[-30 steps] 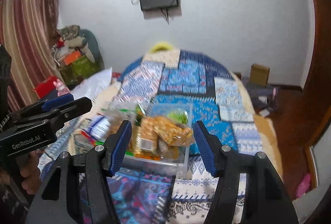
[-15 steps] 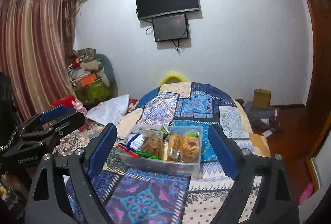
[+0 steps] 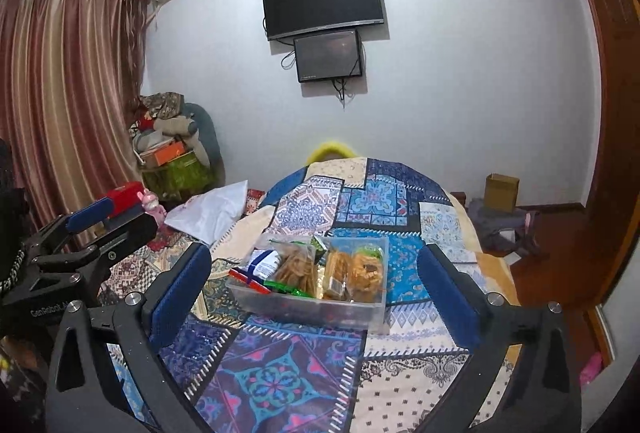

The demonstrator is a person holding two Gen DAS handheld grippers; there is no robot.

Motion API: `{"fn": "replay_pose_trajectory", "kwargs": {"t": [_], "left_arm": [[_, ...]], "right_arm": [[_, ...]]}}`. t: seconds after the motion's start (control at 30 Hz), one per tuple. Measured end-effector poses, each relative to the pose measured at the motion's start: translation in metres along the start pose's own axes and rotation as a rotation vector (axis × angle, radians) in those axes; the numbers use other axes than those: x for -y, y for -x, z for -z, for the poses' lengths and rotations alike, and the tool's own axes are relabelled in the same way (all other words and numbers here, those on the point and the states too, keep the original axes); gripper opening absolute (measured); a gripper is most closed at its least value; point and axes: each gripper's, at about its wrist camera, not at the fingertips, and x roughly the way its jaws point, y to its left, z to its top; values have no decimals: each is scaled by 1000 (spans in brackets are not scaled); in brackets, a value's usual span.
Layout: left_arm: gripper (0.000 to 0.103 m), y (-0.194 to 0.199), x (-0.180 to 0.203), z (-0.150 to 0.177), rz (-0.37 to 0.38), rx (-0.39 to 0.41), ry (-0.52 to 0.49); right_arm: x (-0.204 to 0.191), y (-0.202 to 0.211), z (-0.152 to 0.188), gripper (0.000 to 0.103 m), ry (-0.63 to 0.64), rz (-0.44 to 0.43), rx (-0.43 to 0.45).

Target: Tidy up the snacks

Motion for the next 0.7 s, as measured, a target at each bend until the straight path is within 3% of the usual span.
{"fn": "replay_pose_trajectory", "kwargs": {"t": [0.7], "left_arm": [[102, -1, -2, 3, 7, -11, 13]], "right_arm": [[-1, 2, 1, 103, 3, 9, -5]]}}
